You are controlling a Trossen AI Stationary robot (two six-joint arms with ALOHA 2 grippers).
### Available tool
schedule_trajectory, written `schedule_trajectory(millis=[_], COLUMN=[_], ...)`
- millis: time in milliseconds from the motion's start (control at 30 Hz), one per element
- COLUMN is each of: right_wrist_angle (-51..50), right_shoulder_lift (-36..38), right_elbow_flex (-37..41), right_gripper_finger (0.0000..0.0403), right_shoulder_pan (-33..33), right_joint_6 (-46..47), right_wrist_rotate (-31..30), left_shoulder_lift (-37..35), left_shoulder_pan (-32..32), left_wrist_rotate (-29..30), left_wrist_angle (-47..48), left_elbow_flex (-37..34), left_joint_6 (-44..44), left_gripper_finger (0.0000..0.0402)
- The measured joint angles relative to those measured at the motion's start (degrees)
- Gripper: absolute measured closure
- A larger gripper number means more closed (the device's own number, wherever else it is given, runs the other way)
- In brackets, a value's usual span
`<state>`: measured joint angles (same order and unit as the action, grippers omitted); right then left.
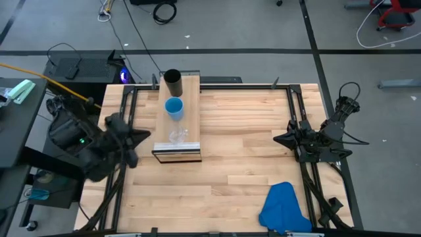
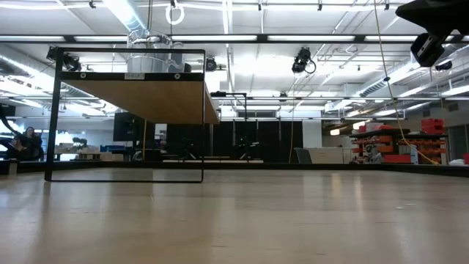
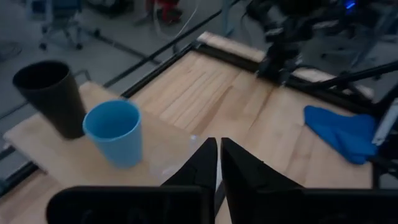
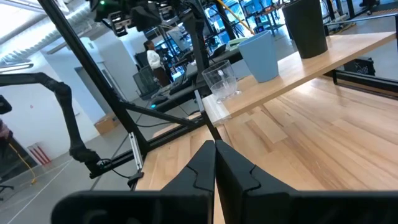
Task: Stack small to large cups/mugs on shelf
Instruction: Return to Home Position
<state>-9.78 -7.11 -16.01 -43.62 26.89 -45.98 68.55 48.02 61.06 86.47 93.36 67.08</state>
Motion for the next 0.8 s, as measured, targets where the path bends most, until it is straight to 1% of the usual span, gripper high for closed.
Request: schedule_trajectory(millis=[167,267,400,500,600,700,800], right_wrist_angle=[0.0,0.0,0.0,0.0,0.0,0.0,0.0], right_shoulder_lift=[0.0,0.0,0.0,0.0,0.0,0.0,0.0], right_elbow_flex=[0.0,0.0,0.0,0.0,0.0,0.0,0.0], right_gripper_finger=[0.0386,0.0386,0.0386,0.0386,0.0386,0.0386,0.0386], right_shoulder_pan=[0.0,0.0,0.0,0.0,0.0,0.0,0.0], right_joint_6=[0.0,0.0,0.0,0.0,0.0,0.0,0.0], right_wrist_rotate=[0.0,0.0,0.0,0.0,0.0,0.0,0.0], left_shoulder_lift=[0.0,0.6,2.3,3.8,4.8,6.1,7.8], left_shoulder_pan=[6.9,9.4,11.6,12.7,12.8,12.7,12.6], left_wrist_rotate=[6.6,8.3,9.2,6.8,0.9,-4.5,-6.6], left_wrist_angle=[-1.5,-5.6,-12.9,-17.4,-19.1,-20.1,-20.3], left_elbow_flex=[0.0,0.0,0.0,0.0,0.0,0.0,0.0], left_joint_6=[1.3,-0.4,-6.2,-10.9,-13.4,-11.5,-10.7], left_gripper_finger=[0.0381,0.0383,0.0379,0.0374,0.037,0.0369,0.0374])
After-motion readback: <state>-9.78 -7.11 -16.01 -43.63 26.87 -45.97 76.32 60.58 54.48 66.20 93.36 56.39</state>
